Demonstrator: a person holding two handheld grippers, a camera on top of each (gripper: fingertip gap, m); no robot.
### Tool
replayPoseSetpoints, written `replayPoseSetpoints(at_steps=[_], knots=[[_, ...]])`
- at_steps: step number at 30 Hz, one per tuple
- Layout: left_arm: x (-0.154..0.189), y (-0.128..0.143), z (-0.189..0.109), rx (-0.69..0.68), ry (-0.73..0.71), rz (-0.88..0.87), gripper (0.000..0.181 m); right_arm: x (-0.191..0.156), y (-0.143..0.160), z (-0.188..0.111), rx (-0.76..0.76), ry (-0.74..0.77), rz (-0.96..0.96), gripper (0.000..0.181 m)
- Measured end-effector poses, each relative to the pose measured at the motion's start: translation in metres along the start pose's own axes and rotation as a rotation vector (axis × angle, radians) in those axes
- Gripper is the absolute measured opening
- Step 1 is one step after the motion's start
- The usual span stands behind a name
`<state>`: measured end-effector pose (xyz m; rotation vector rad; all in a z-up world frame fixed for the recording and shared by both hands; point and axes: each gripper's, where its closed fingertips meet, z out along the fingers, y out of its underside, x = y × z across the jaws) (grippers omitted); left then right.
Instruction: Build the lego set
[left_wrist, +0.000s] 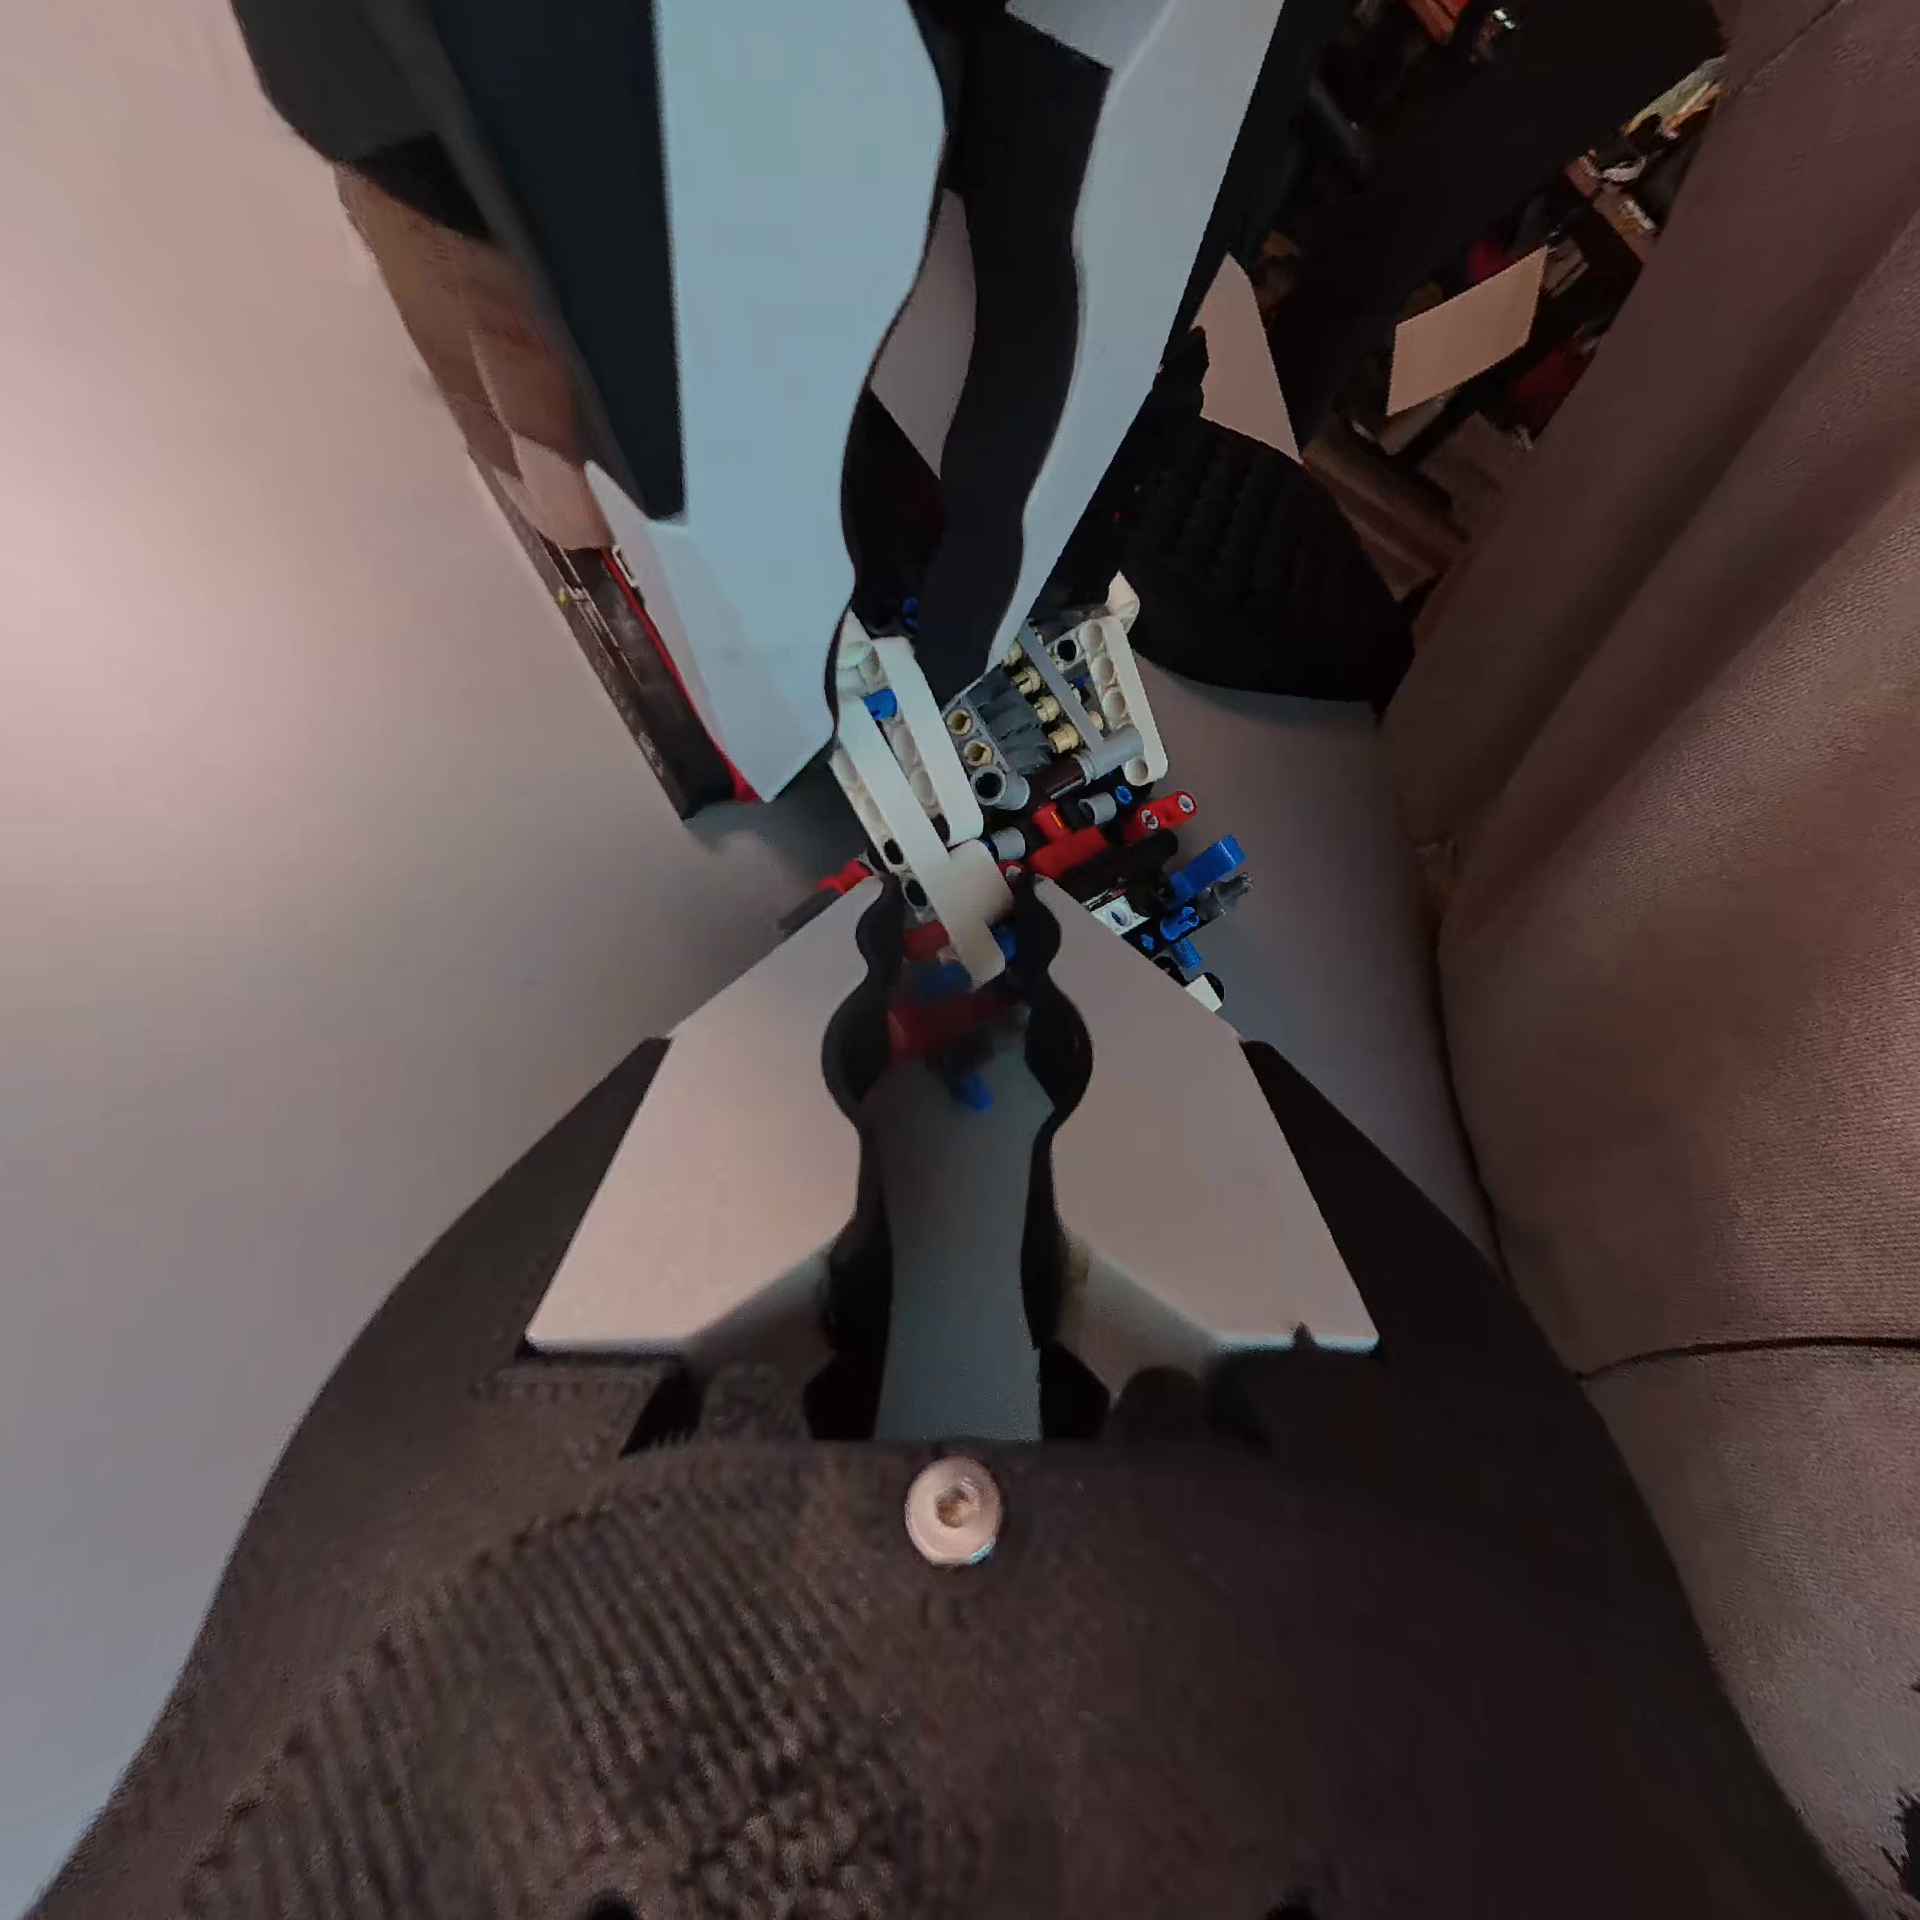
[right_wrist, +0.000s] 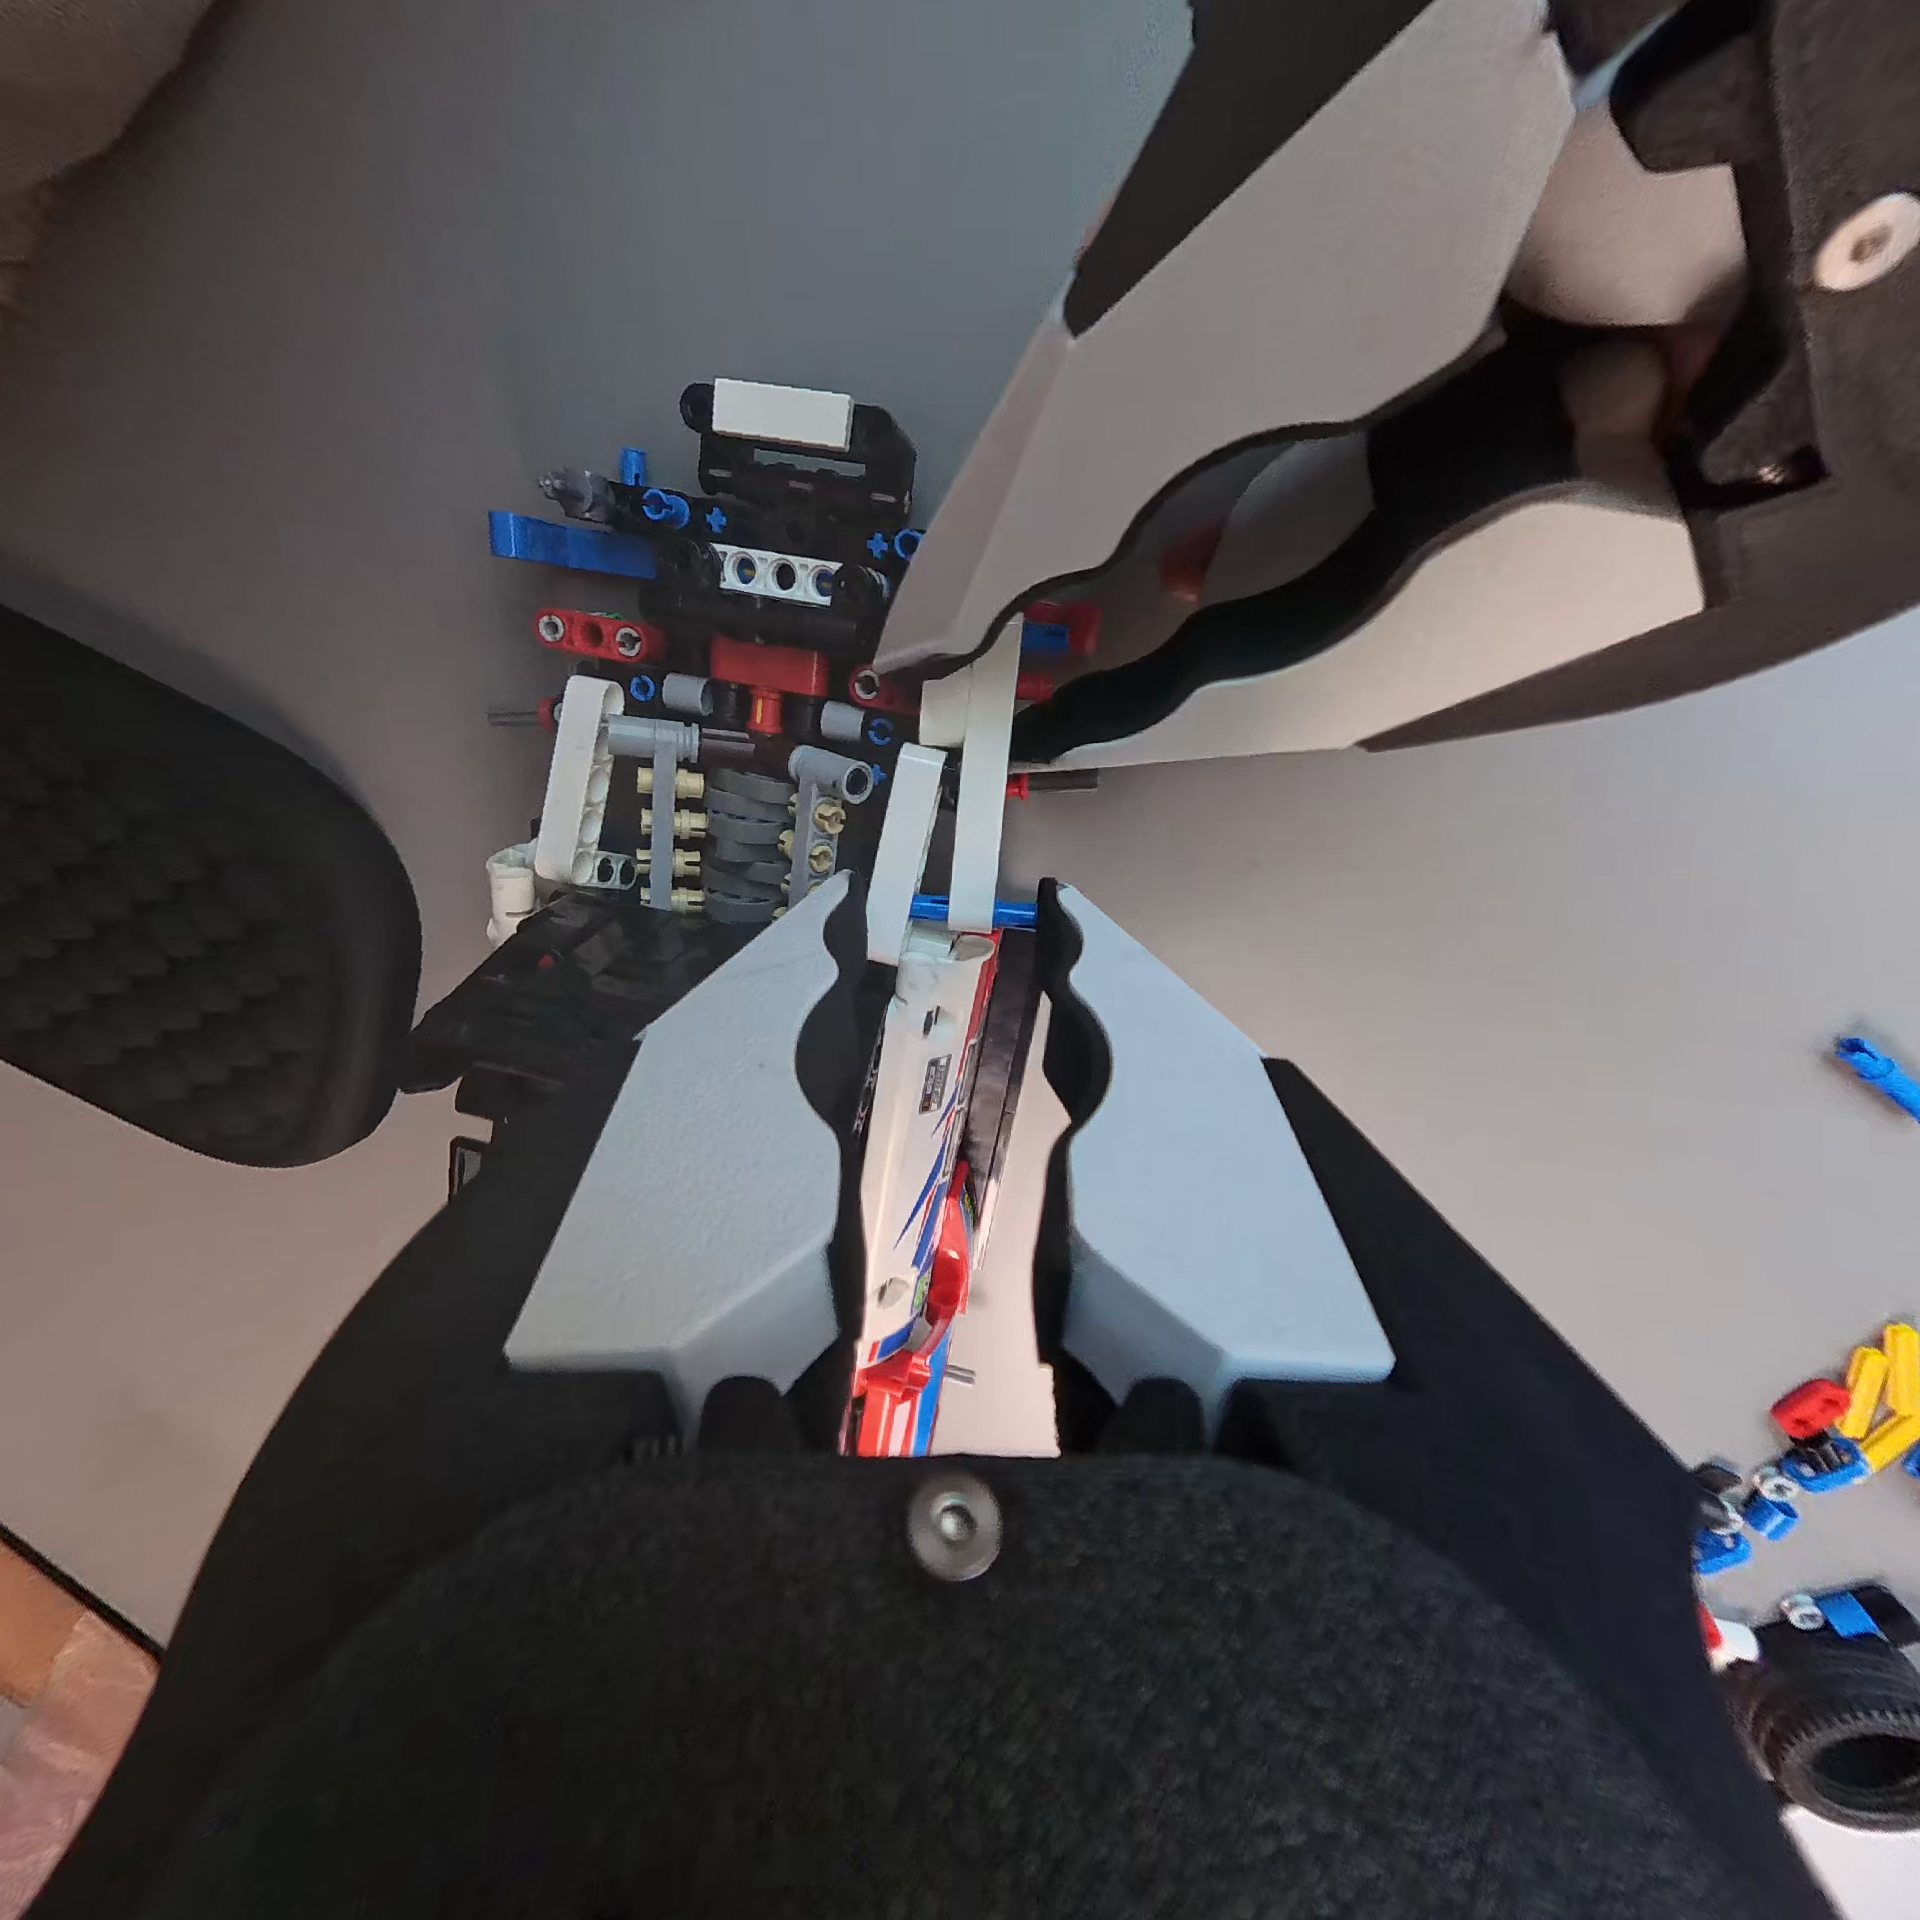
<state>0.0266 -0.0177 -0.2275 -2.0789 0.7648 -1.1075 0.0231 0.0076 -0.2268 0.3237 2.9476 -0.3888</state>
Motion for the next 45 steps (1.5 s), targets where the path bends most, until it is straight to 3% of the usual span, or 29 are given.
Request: replayPoseSetpoints(at_steps=[11,15,19,28,31,38,45], knots=[[0.001,-0.004,0.002,-0.103,0.257,-0.075,0.016,-0.005,0.006,-0.001,0.018,-0.007,0.039,0.022],[-0.002,-0.008,0.004,-0.121,0.262,-0.083,0.016,-0.004,0.011,-0.003,0.028,-0.007,0.075,0.023],[-0.003,-0.009,0.005,-0.084,0.208,-0.087,0.017,-0.004,0.013,-0.003,0.029,-0.014,0.096,0.023],[-0.001,-0.001,-0.014,0.013,-0.089,-0.003,0.038,0.0,0.004,-0.021,0.075,0.008,0.132,0.026],[-0.001,-0.002,-0.01,0.029,-0.11,-0.008,0.035,0.005,-0.003,-0.026,0.061,0.04,0.13,0.028],[-0.006,-0.004,-0.017,0.062,-0.157,0.012,0.029,-0.003,0.003,0.0,-0.105,-0.017,0.149,0.022],[-0.007,-0.003,-0.028,0.089,-0.209,0.083,0.032,-0.005,0.007,0.001,-0.116,-0.03,0.168,0.015]])
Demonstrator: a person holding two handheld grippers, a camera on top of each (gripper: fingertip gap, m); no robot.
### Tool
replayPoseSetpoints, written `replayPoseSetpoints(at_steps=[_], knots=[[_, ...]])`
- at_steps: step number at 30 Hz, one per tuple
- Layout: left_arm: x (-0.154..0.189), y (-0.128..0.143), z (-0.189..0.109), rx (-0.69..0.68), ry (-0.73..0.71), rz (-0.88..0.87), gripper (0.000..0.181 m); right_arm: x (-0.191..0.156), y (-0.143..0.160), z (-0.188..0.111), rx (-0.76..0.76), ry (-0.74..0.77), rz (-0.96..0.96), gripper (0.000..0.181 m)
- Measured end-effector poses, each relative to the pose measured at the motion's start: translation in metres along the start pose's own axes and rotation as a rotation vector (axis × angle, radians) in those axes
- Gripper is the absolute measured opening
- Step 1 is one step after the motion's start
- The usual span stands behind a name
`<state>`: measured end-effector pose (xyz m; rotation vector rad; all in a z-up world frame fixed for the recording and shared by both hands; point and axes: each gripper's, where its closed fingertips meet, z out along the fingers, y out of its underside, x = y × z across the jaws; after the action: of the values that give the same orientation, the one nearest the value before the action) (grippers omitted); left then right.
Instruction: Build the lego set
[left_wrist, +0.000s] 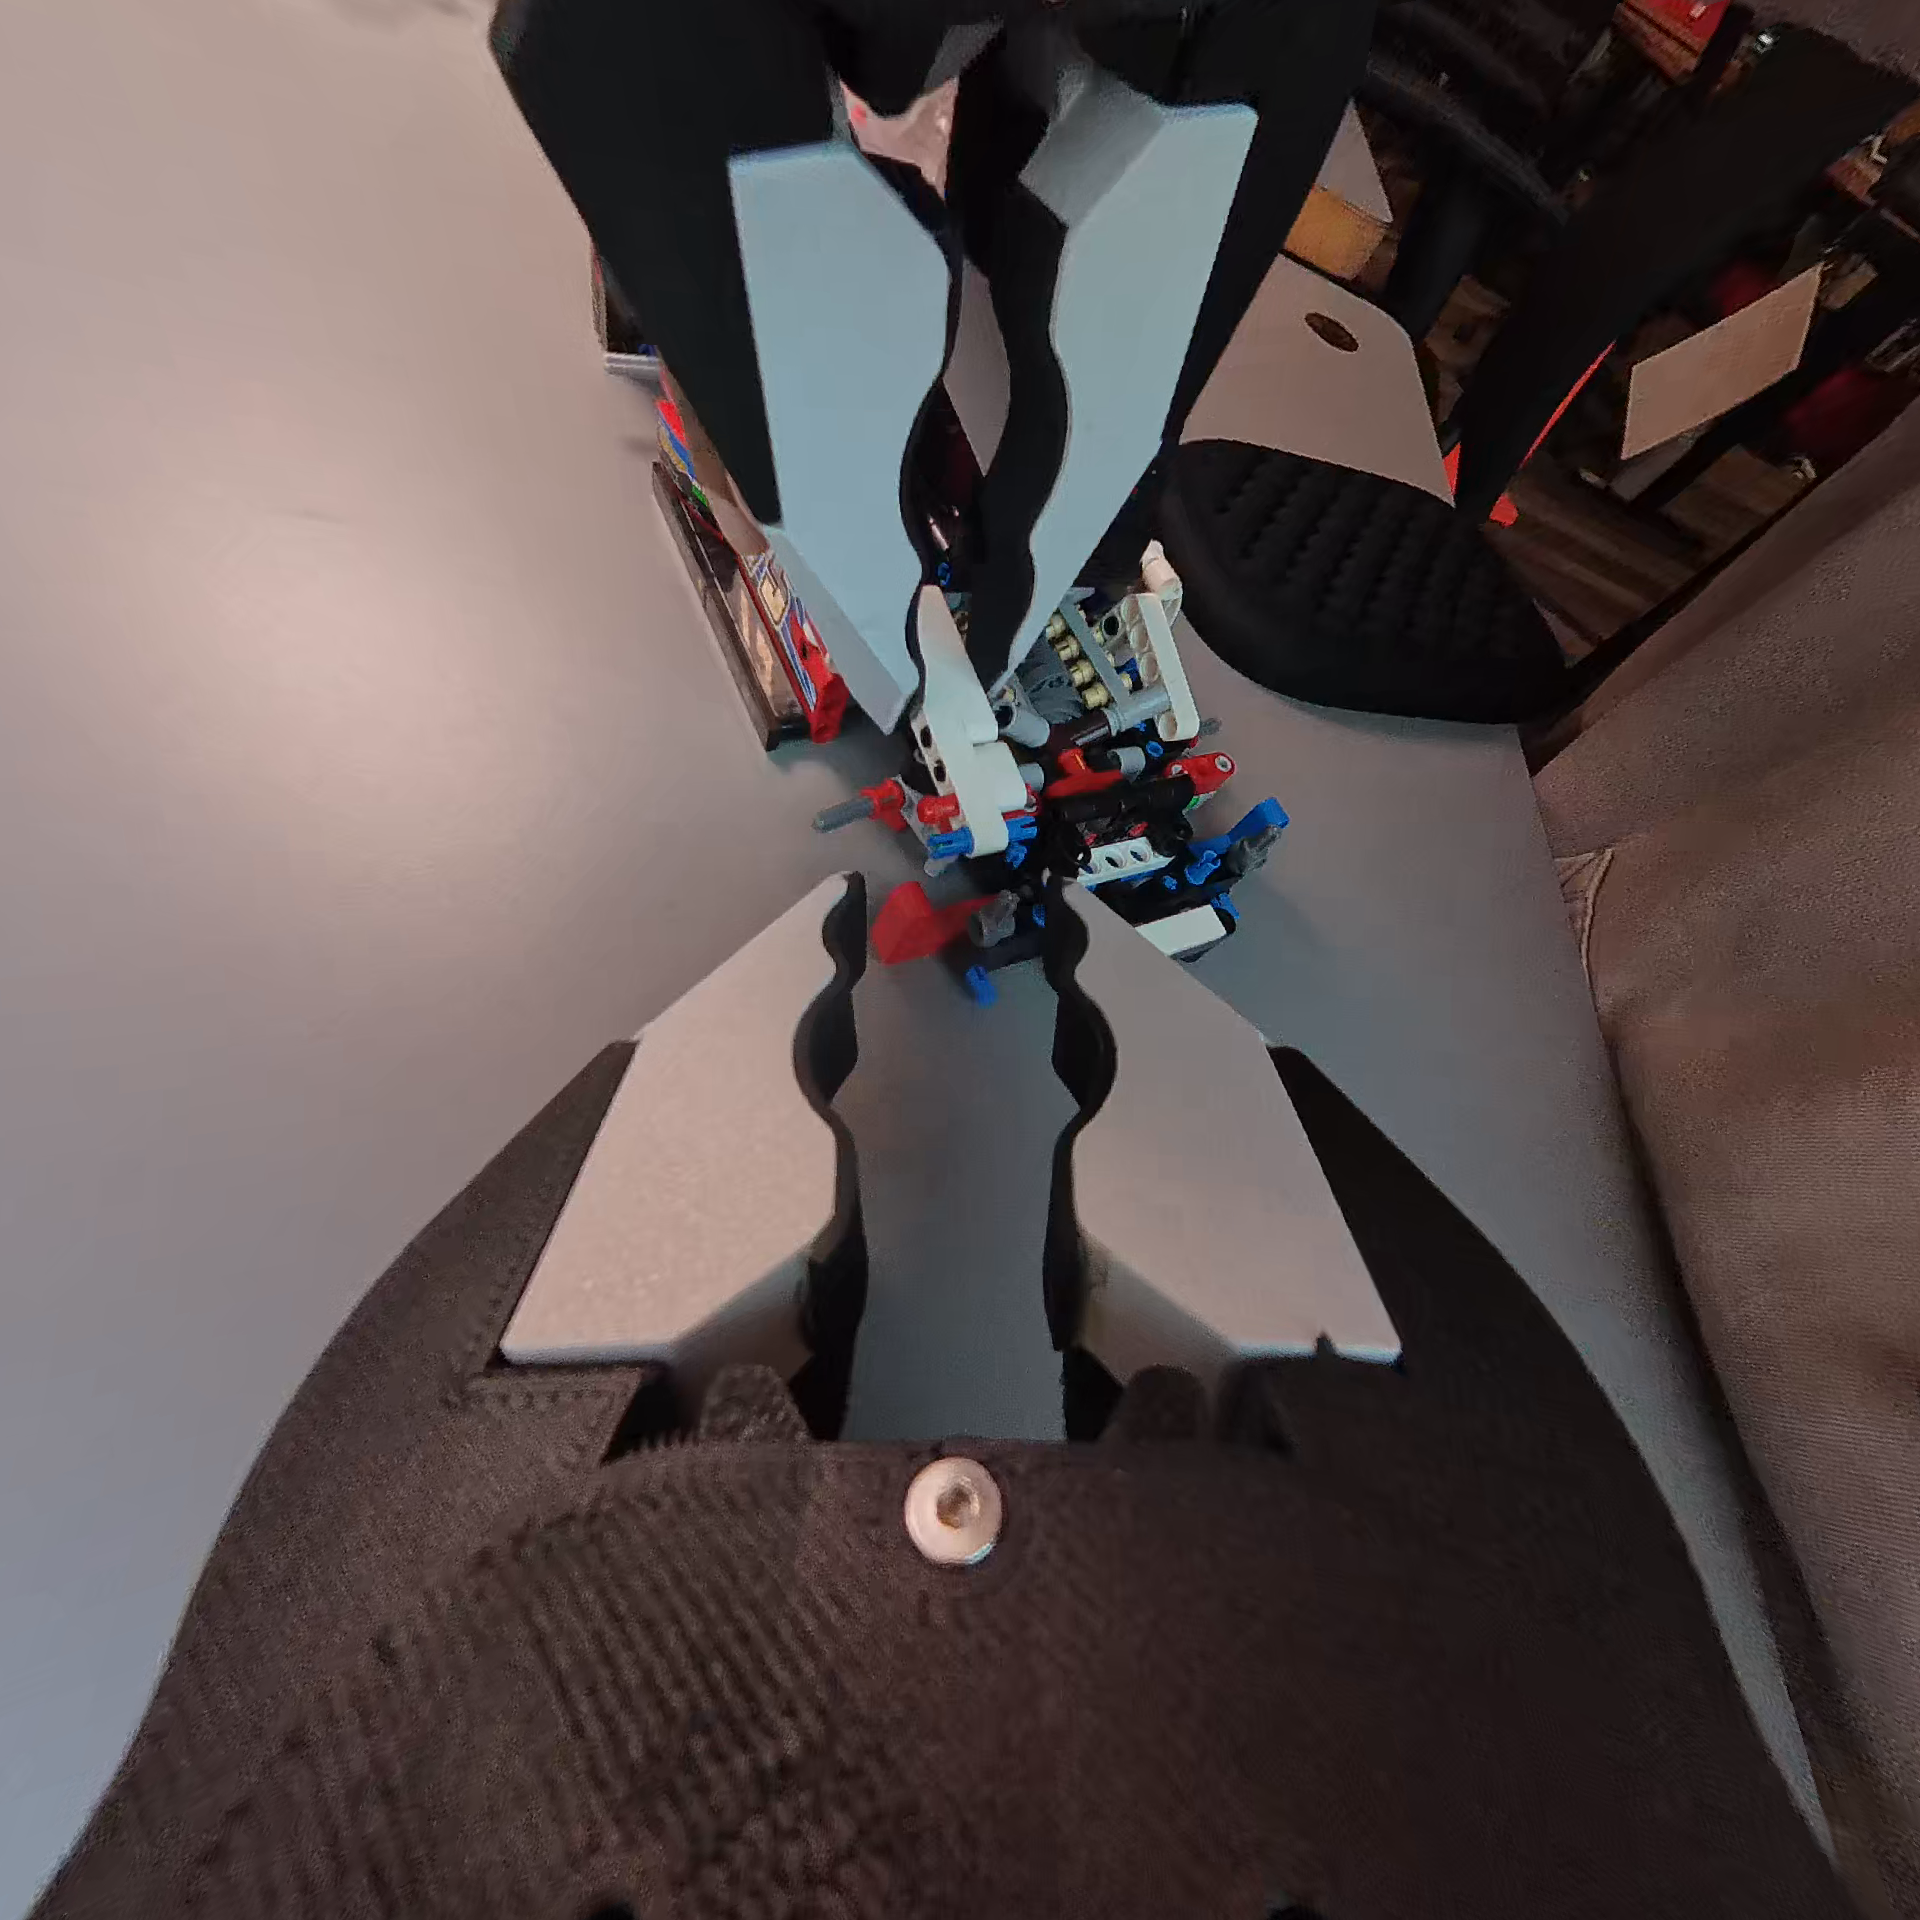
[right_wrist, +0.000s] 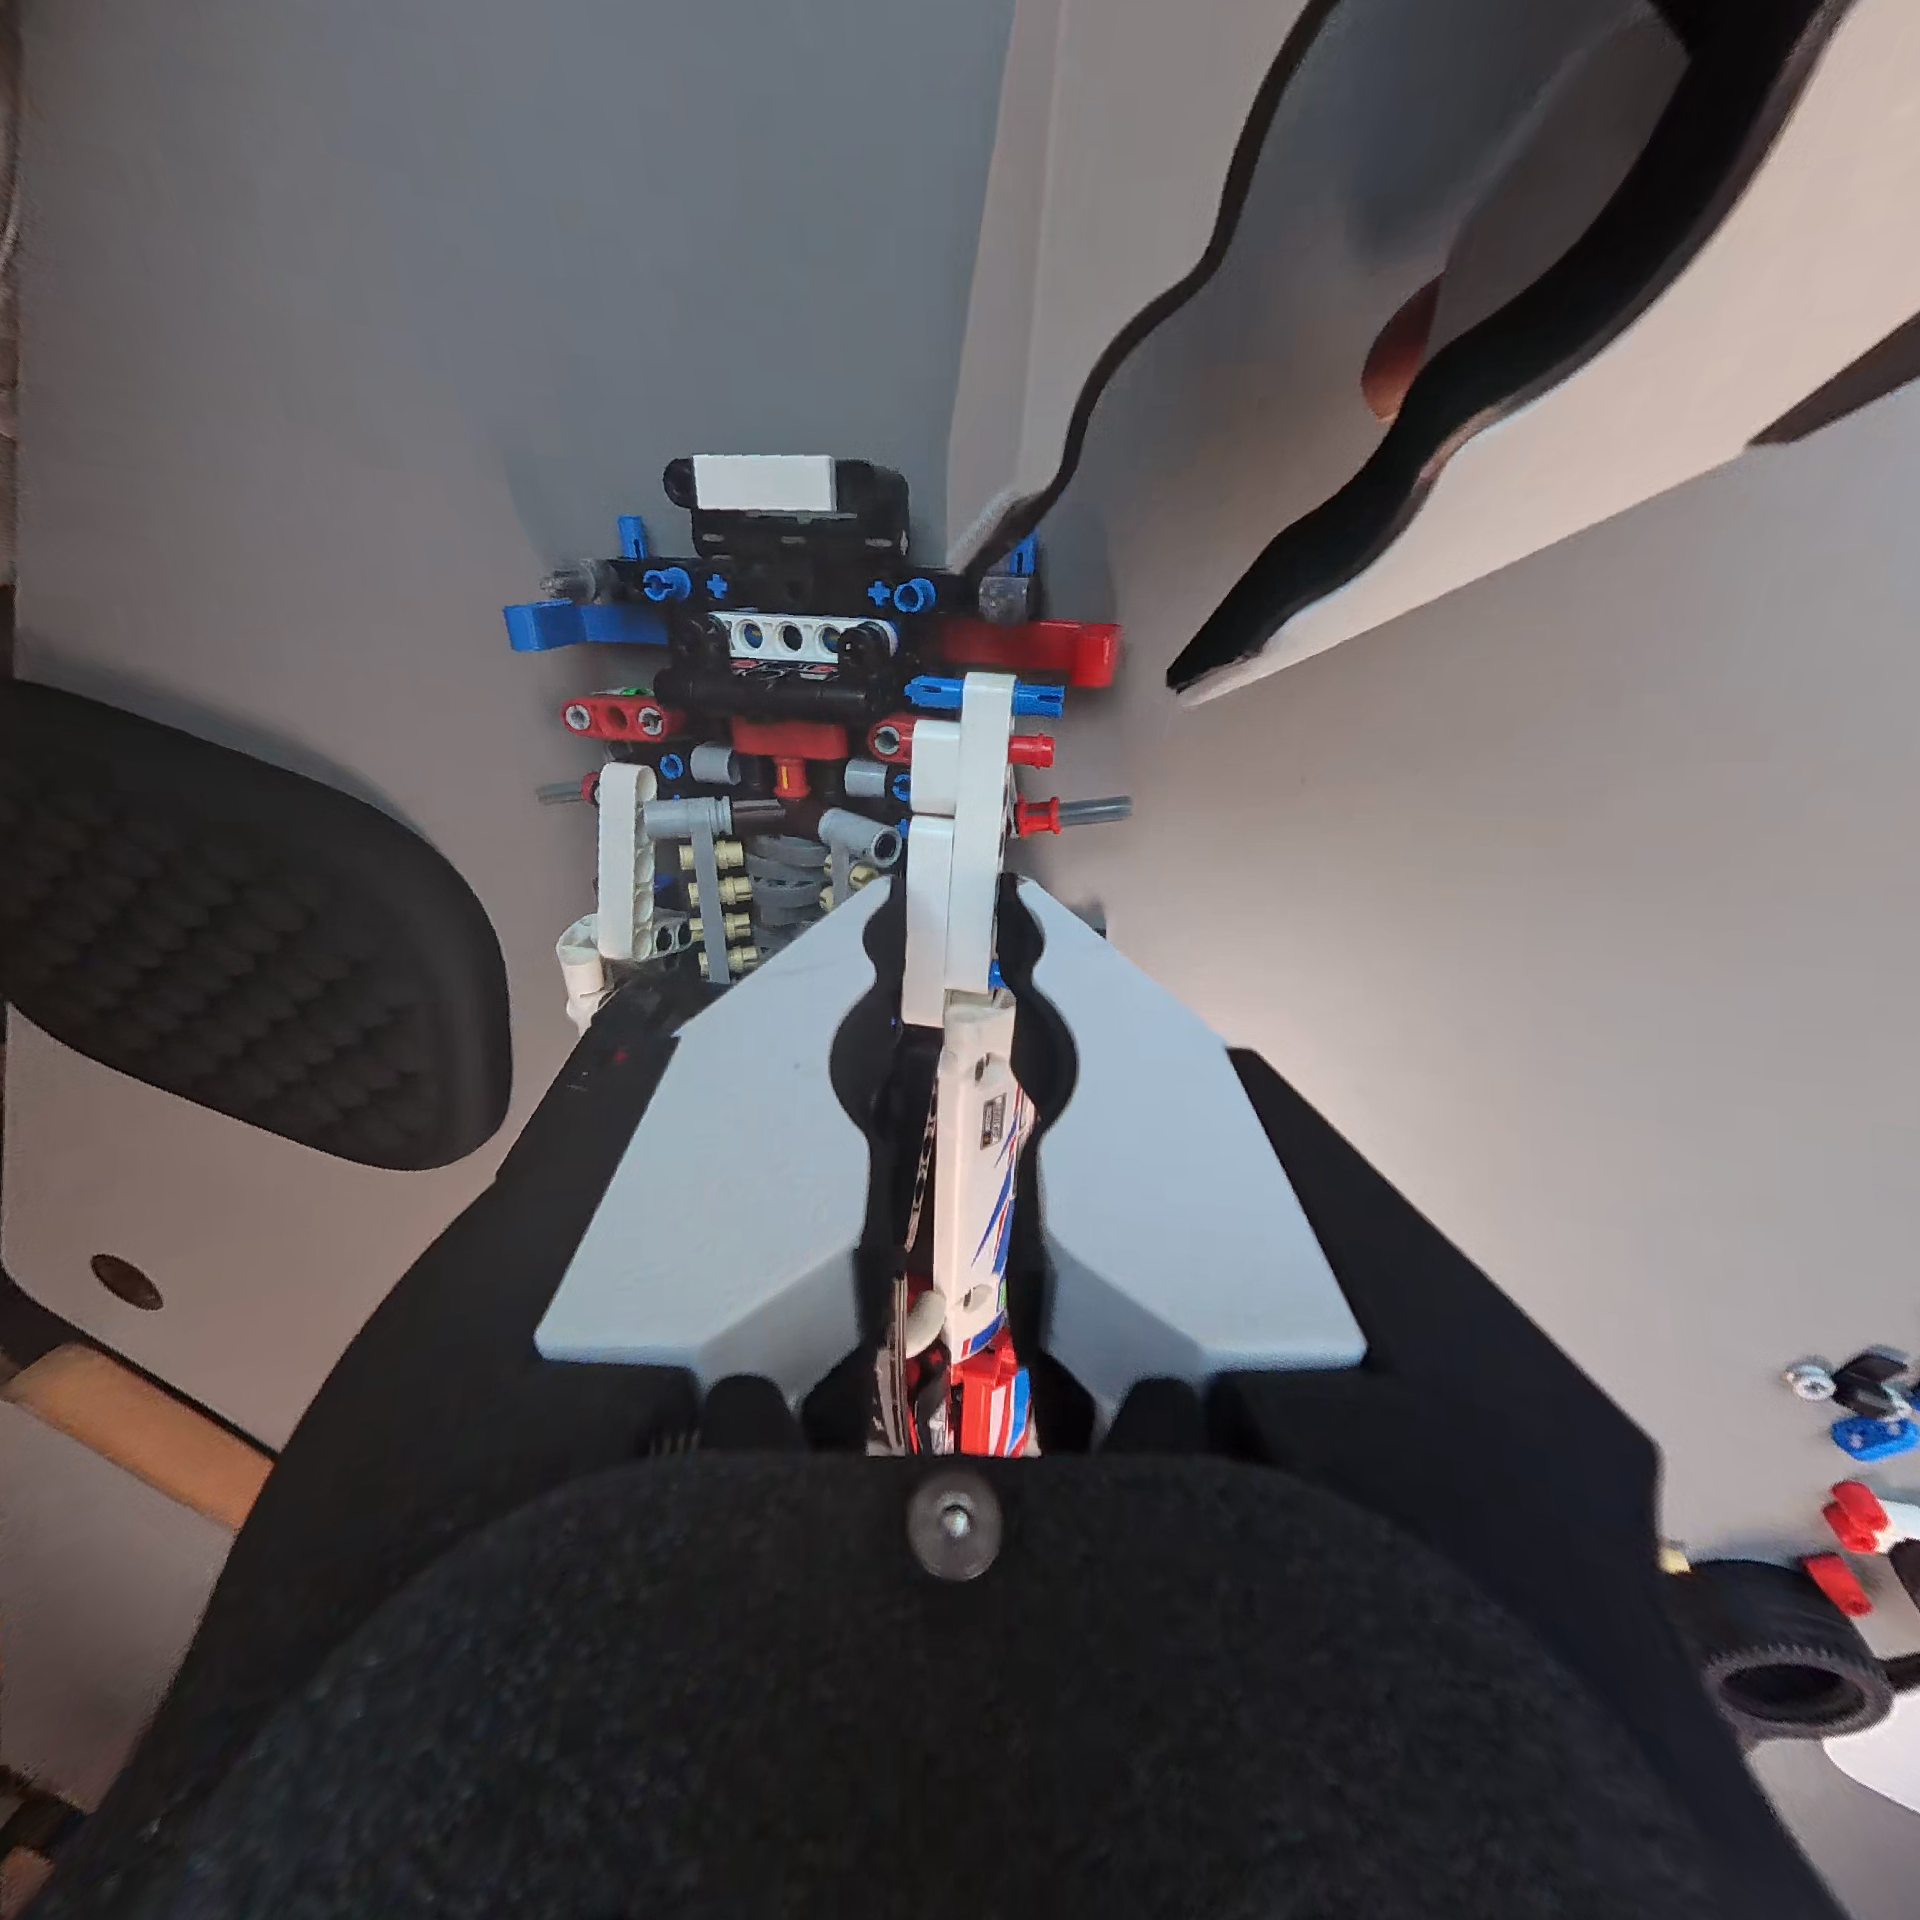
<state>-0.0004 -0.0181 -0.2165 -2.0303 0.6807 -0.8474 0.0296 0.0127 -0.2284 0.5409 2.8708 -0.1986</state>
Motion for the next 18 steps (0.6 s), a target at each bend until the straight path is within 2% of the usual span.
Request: replayPoseSetpoints(at_steps=[6,12,14,18], knots=[[0.004,-0.007,0.005,0.036,0.004,0.028,0.032,0.0,0.004,-0.01,0.114,0.095,0.018,0.015],[0.004,-0.015,0.019,0.052,-0.018,0.041,0.028,0.004,0.012,-0.01,0.111,0.128,0.058,0.015],[0.002,-0.017,0.02,0.059,-0.028,0.04,0.024,0.007,0.014,-0.015,0.12,0.16,0.085,0.023],[0.001,-0.017,0.02,0.076,-0.032,0.033,0.02,0.008,0.006,-0.063,0.376,0.242,0.189,0.025]])
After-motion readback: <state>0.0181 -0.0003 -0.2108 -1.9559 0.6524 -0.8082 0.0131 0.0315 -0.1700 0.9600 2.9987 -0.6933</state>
